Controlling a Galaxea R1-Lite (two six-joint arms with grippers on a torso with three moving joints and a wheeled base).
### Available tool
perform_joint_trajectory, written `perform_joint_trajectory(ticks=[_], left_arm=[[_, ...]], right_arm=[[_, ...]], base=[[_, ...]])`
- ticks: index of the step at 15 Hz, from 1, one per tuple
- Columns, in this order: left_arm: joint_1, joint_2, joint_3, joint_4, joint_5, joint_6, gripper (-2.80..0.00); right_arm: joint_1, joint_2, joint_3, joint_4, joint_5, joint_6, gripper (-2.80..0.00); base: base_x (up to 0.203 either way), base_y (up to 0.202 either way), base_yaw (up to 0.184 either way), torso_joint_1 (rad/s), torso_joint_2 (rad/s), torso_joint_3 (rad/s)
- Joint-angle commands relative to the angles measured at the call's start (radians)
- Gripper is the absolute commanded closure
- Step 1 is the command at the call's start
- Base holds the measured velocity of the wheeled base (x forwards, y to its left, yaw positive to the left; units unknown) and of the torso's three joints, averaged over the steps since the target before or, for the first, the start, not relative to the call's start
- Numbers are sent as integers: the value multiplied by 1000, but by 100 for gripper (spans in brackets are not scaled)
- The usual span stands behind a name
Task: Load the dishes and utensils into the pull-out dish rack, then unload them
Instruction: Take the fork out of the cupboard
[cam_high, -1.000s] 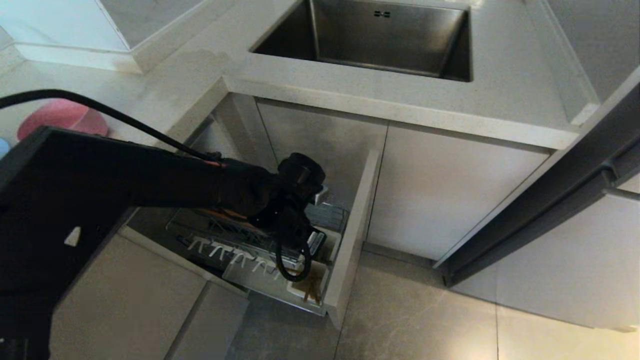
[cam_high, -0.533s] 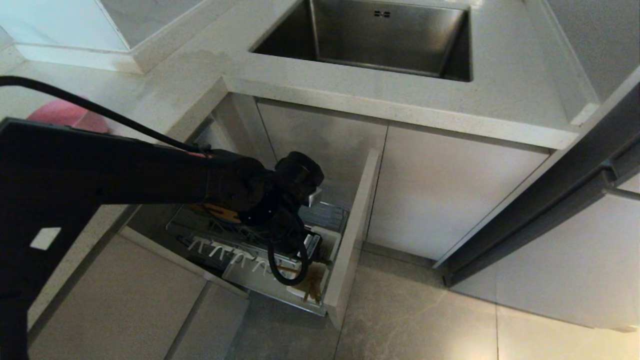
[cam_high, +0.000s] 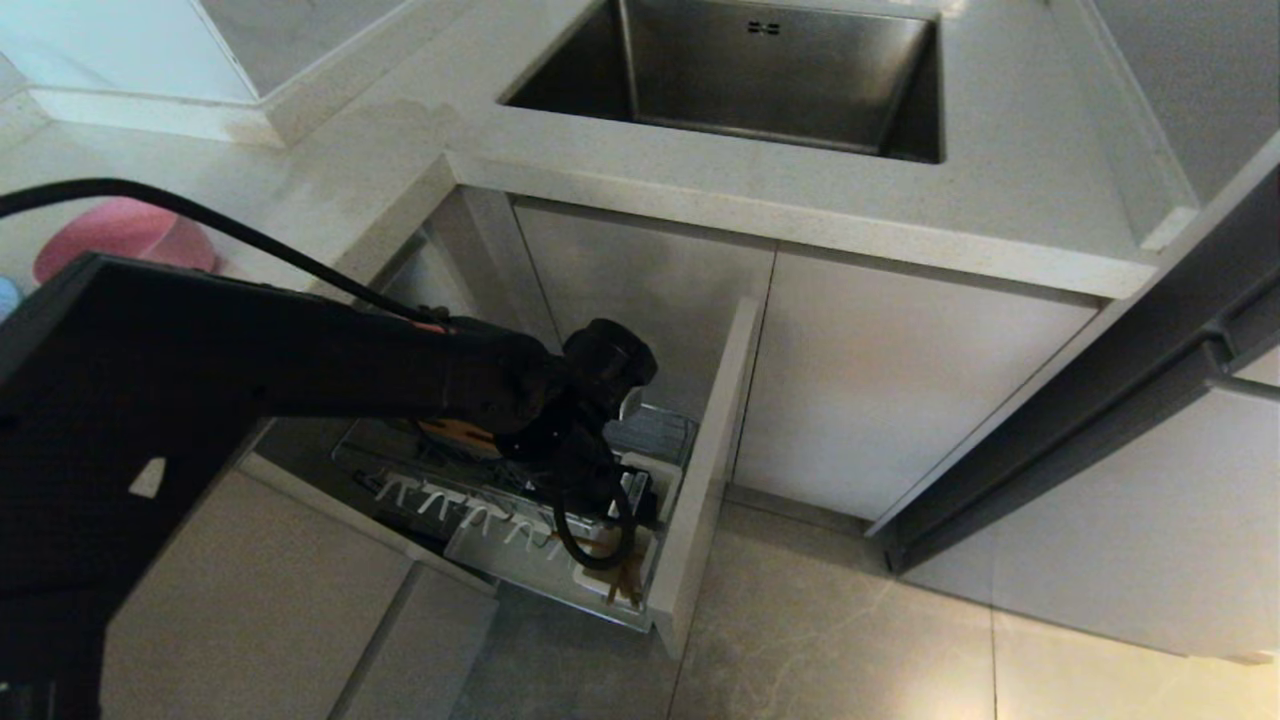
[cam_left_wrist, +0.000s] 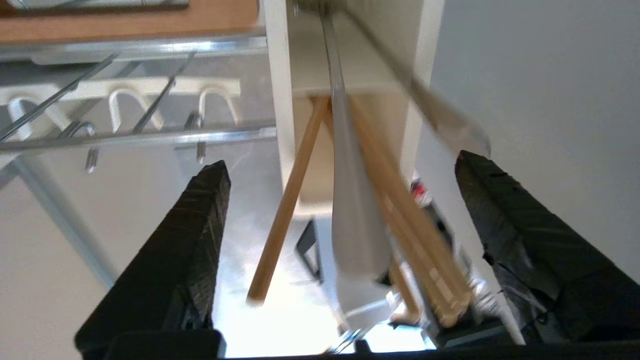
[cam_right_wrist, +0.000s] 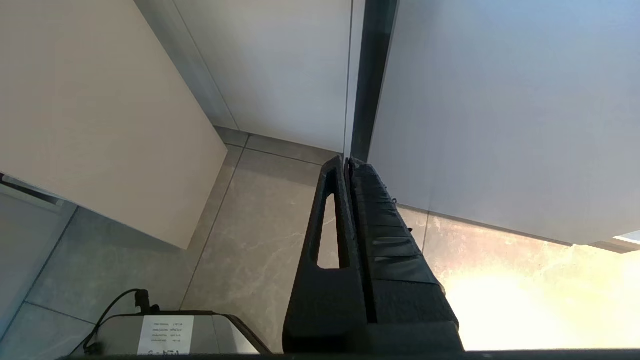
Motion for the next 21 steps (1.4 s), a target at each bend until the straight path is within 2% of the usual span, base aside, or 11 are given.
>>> perform_joint_trajectory(ticks=[1,10,21], left_arm=[[0,30,-4,-34,2,-32,-280],[8,35,-3,-12,6,-88,-280],[22,56,-3,-11,5,-106,-280]], right_arm=[[0,-1,0,0,0,0,0],[0,-1,0,0,0,0,0],[0,-1,0,0,0,0,0]], base=[[0,0,0,0,0,0],[0,0,0,0,0,0],[0,0,0,0,0,0]])
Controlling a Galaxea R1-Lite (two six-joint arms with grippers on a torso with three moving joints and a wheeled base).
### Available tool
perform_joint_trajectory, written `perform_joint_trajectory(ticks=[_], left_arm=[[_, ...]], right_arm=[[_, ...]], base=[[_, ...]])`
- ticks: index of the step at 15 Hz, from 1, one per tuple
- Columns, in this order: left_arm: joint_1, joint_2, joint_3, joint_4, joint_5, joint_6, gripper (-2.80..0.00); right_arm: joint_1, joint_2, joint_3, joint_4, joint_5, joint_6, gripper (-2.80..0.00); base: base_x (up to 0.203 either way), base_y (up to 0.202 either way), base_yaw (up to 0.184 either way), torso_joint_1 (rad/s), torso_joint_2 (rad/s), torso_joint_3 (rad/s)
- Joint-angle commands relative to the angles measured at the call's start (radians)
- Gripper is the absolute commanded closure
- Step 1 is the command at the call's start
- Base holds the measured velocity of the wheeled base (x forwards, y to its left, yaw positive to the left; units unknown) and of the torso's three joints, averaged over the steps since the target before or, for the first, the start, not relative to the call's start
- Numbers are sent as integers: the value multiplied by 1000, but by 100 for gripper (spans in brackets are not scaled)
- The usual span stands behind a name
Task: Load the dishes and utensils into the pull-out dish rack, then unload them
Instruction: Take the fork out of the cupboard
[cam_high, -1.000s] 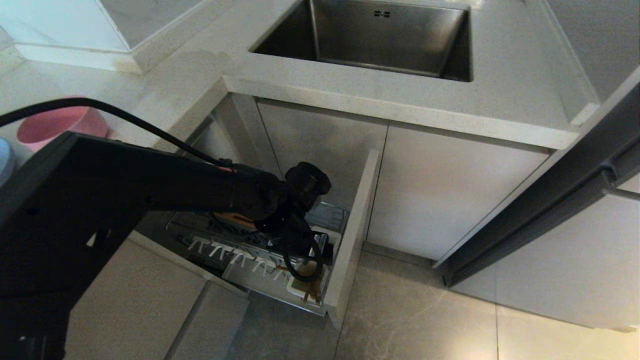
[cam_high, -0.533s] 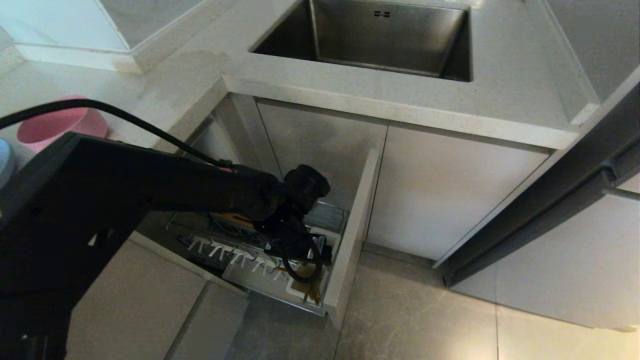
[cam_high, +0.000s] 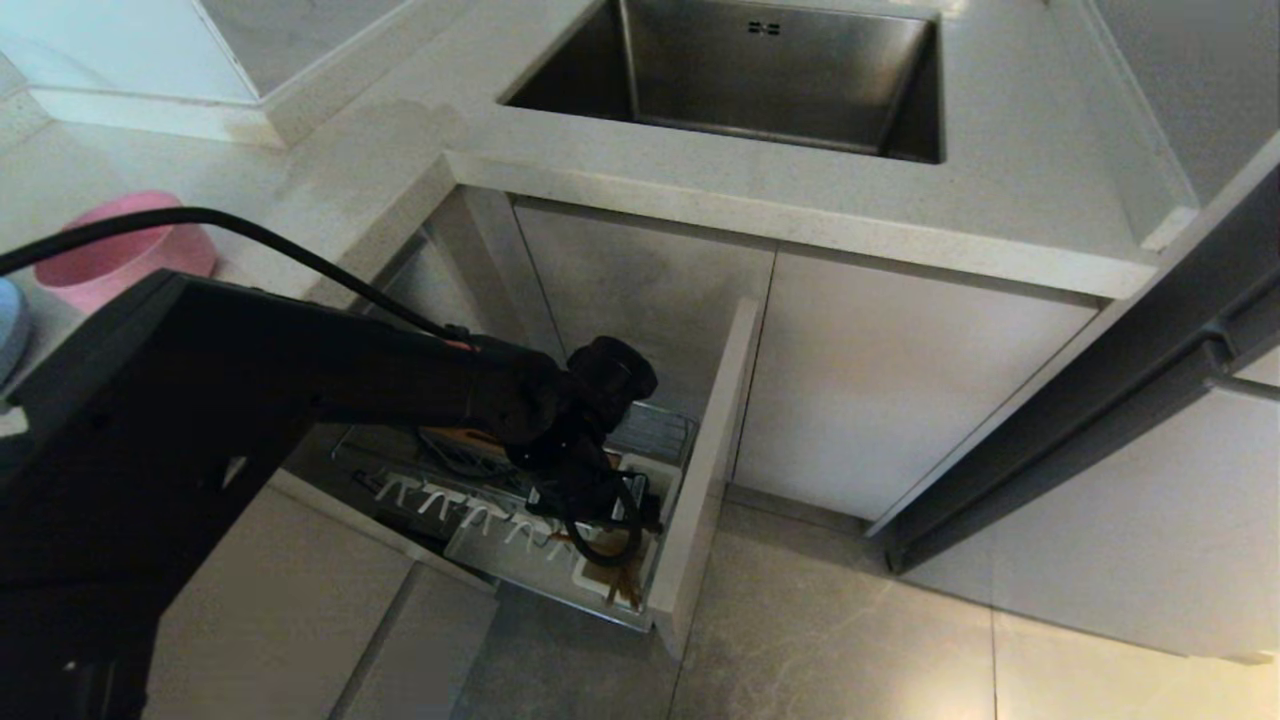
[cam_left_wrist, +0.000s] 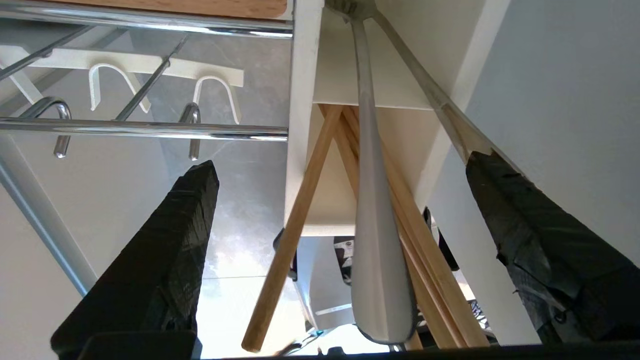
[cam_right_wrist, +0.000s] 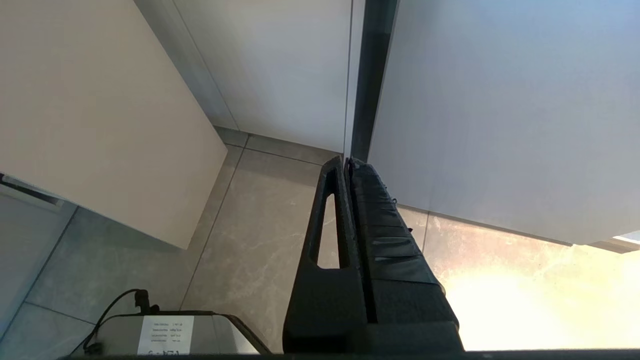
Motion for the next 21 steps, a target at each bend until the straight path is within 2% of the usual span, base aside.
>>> perform_joint_trajectory(ticks=[1,5,6,21], left_arm=[[0,6,-2,2,2,-3,-280],[0,7,-3,2,2,-7,-280],[0,8,-3,2,3,-20,0],[0,14,-5,2,2,-29,0]], right_arm=[[0,-1,0,0,0,0,0],[0,-1,0,0,0,0,0],[0,-1,0,0,0,0,0],[0,-1,0,0,0,0,0]], base=[[0,0,0,0,0,0],[0,0,0,0,0,0],[0,0,0,0,0,0],[0,0,0,0,0,0]])
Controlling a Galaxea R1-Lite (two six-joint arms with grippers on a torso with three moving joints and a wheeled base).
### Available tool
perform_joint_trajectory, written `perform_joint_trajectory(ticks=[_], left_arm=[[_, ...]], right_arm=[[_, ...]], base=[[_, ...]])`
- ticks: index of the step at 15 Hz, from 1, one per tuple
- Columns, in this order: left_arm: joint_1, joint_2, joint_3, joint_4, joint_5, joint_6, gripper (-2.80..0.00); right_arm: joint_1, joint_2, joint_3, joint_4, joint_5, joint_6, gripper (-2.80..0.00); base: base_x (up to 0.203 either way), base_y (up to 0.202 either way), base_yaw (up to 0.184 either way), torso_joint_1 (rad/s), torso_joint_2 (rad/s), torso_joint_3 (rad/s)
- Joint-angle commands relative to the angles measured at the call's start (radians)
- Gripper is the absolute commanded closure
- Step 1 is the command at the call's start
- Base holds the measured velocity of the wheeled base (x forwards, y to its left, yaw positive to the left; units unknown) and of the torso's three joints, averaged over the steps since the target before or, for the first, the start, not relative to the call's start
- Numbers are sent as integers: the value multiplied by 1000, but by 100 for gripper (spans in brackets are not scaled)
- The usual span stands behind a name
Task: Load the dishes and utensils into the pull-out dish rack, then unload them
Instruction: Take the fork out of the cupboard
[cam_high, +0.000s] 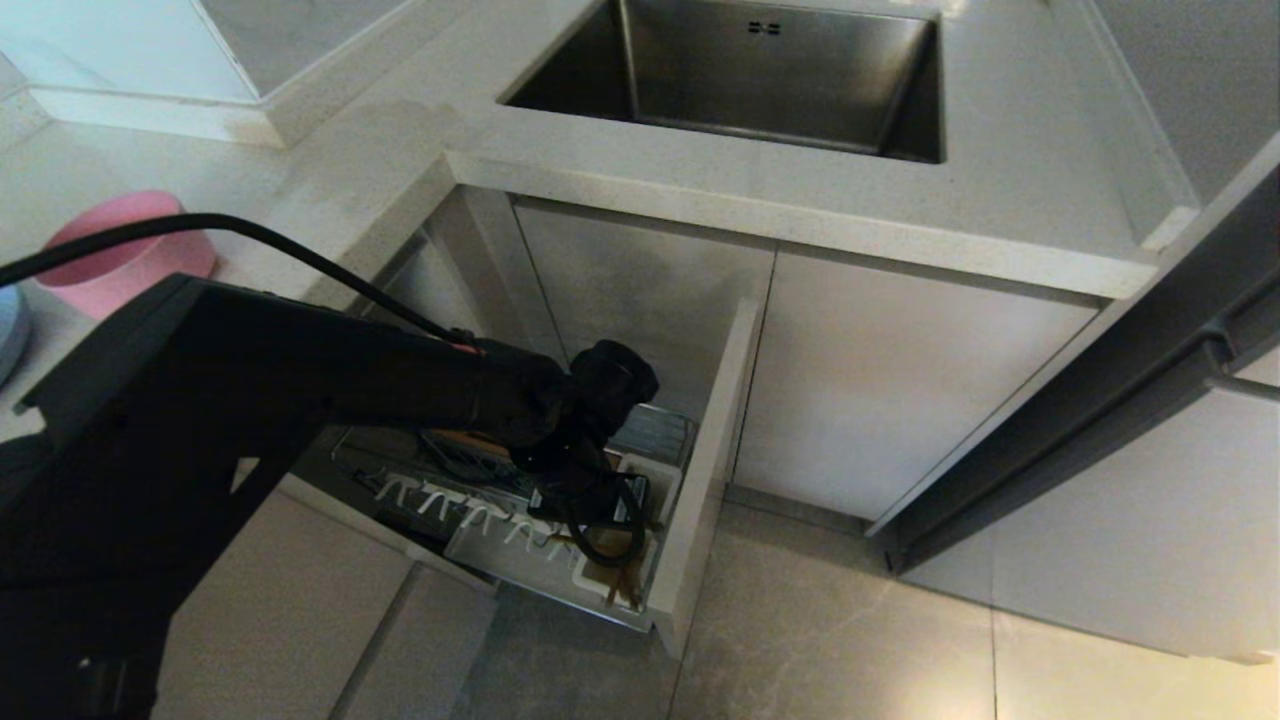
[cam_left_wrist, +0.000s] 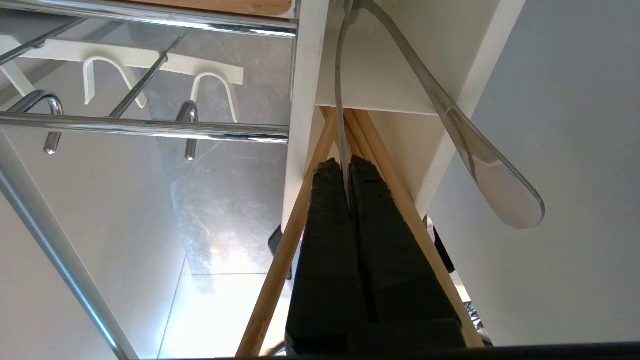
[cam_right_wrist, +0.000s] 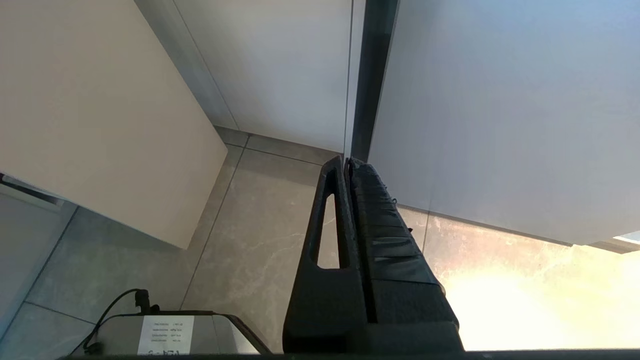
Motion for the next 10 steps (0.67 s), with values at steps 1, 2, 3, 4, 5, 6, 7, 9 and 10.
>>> perform_joint_trajectory(ticks=[1,2,3,4,5,6,7,9,10], left_arm=[[0,-2,-2,4,2,-2,0],[0,-9,-5,4,2,-2,0],[0,-23,-8,6,2,-2,0],[-2,-39,-20,22,3,-1,0],[-2,-50,-31,36,3,1,0],[-2,-61,-43,53,3,1,0],[-3,-72,-46,60,3,1,0],[-6,-96,-46,62,4,2,0],[-7,-113,-47,64,5,3,0]], right_arm=[[0,-1,0,0,0,0,0],[0,-1,0,0,0,0,0],[0,-1,0,0,0,0,0],[0,-1,0,0,0,0,0],[0,-1,0,0,0,0,0],[0,-1,0,0,0,0,0],[0,-1,0,0,0,0,0],[0,-1,0,0,0,0,0],[0,-1,0,0,0,0,0]], base=[[0,0,0,0,0,0],[0,0,0,0,0,0],[0,0,0,0,0,0],[0,0,0,0,0,0],[0,0,0,0,0,0],[0,0,0,0,0,0],[0,0,0,0,0,0],[0,0,0,0,0,0],[0,0,0,0,0,0]])
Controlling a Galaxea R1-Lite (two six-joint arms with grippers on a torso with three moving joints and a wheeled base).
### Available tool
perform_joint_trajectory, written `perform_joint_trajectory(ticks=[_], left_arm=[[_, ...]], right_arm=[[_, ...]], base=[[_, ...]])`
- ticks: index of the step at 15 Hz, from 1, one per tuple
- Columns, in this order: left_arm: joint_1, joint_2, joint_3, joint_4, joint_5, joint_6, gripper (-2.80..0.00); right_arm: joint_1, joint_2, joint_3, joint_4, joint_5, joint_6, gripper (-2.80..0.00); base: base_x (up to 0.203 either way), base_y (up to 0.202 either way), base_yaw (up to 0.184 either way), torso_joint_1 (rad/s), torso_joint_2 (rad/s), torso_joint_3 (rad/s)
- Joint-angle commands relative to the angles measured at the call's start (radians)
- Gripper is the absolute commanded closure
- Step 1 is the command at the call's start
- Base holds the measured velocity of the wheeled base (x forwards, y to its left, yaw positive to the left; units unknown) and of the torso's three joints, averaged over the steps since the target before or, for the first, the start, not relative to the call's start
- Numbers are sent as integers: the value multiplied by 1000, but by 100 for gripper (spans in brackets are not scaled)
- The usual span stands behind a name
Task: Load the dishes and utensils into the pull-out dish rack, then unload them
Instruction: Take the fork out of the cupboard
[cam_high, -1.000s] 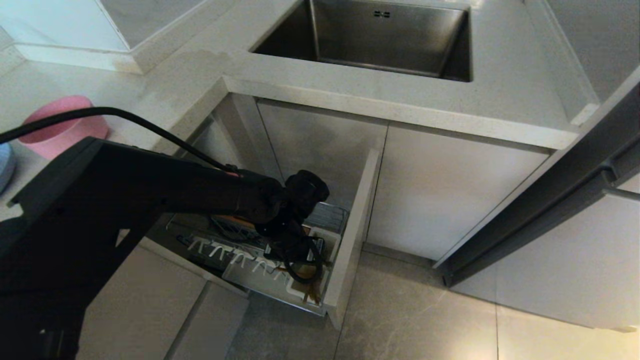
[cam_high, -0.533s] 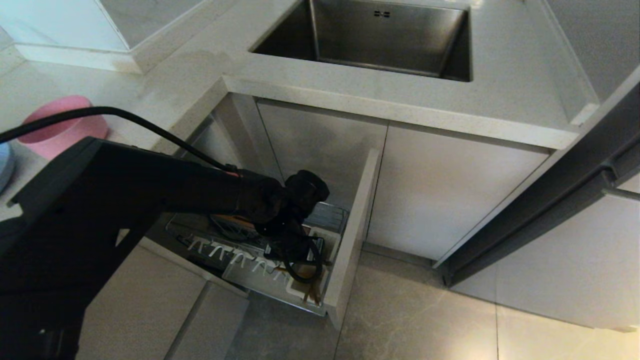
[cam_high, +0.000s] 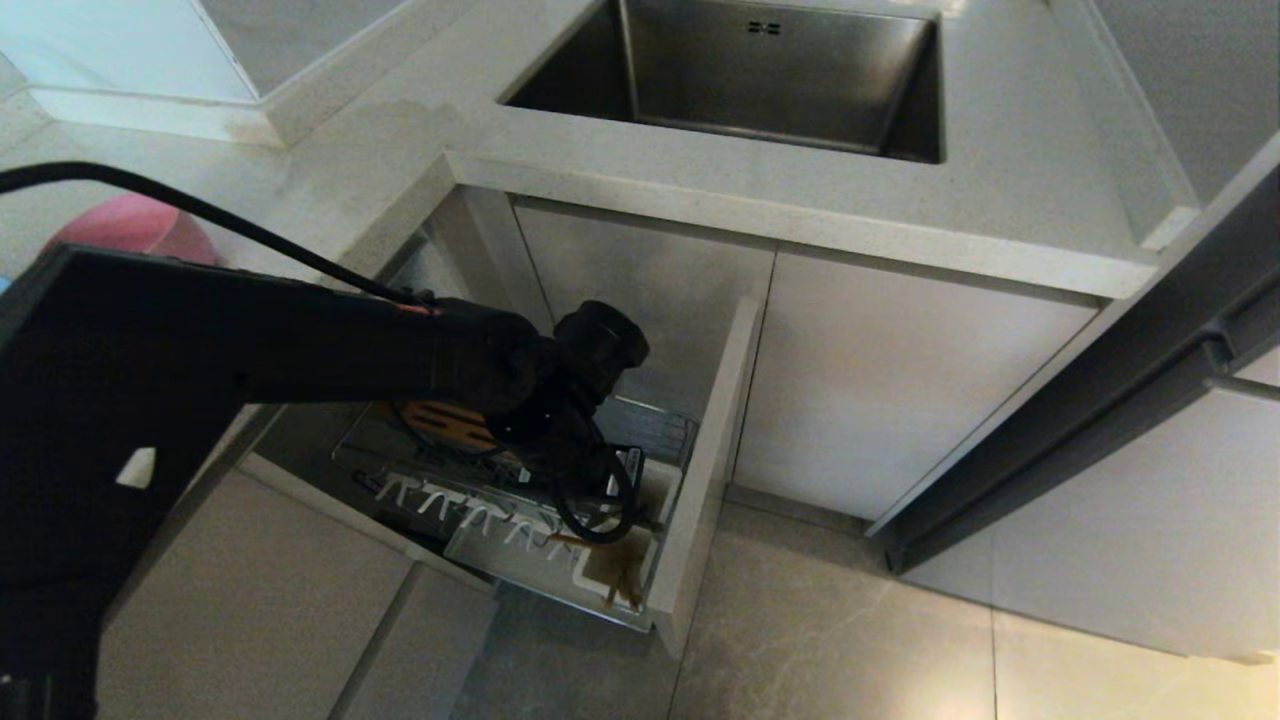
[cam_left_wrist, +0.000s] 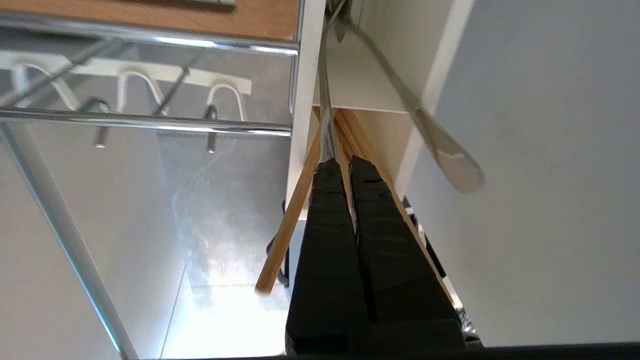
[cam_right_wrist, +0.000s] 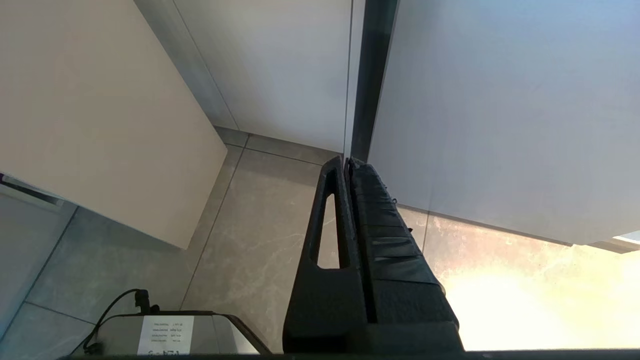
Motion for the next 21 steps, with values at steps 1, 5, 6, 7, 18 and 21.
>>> perform_joint_trajectory(ticks=[1,5,6,7,18,21], left_arm=[[-3,-50,-2,5,2,-2,0],[-3,-60,5,60,3,-5,0],[-3,-52,6,78,3,-7,0],[-3,-46,5,78,3,-7,-214],[3,42,-15,71,-1,-81,-280],[12,55,-17,66,-1,-85,-280]], right_arm=[[0,-1,0,0,0,0,0],[0,-1,0,0,0,0,0],[0,-1,0,0,0,0,0],[0,-1,0,0,0,0,0],[0,-1,0,0,0,-1,0],[0,-1,0,0,0,0,0]], base=[[0,0,0,0,0,0],[0,0,0,0,0,0],[0,0,0,0,0,0],[0,0,0,0,0,0],[0,0,0,0,0,0],[0,0,0,0,0,0]])
